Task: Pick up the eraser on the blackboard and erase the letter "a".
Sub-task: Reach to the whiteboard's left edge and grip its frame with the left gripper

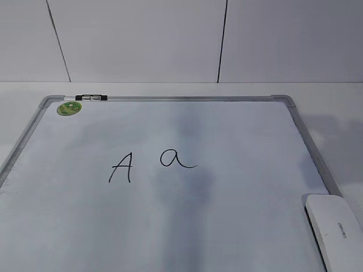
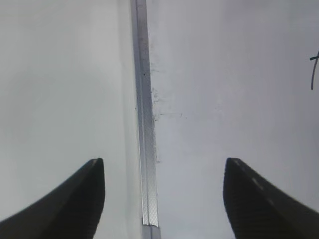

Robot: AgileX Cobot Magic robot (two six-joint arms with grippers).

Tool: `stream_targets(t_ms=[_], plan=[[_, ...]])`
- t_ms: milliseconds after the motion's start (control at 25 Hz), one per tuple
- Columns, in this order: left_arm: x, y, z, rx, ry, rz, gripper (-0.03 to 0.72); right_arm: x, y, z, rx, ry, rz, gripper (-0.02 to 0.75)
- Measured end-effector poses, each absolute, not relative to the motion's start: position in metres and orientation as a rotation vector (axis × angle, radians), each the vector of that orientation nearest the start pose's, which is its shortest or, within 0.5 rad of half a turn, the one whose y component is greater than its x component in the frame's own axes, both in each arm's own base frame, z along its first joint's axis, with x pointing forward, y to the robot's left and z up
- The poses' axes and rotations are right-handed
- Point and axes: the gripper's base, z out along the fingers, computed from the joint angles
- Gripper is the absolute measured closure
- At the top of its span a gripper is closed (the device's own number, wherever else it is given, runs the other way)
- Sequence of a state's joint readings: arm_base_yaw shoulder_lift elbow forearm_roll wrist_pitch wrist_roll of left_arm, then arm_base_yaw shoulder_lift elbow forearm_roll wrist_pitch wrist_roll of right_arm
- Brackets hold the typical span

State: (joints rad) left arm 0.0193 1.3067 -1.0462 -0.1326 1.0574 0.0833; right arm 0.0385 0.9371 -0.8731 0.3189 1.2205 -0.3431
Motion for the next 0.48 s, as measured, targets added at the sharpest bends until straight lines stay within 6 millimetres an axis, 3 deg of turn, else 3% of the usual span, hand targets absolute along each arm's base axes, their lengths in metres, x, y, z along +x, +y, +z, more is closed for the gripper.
stream_targets(t_ms=[320, 480], plan=[[0.276, -0.004, 0.269, 0.005, 2.802, -0.145, 0.138, 0.149, 0.032, 0.322, -0.422, 2.632, 0.346, 0.218], [0.290, -0.004, 0.248, -0.005, 2.841, -0.144, 0.138, 0.150, 0.031, 0.309, -0.373, 2.657, 0.333, 0.173]])
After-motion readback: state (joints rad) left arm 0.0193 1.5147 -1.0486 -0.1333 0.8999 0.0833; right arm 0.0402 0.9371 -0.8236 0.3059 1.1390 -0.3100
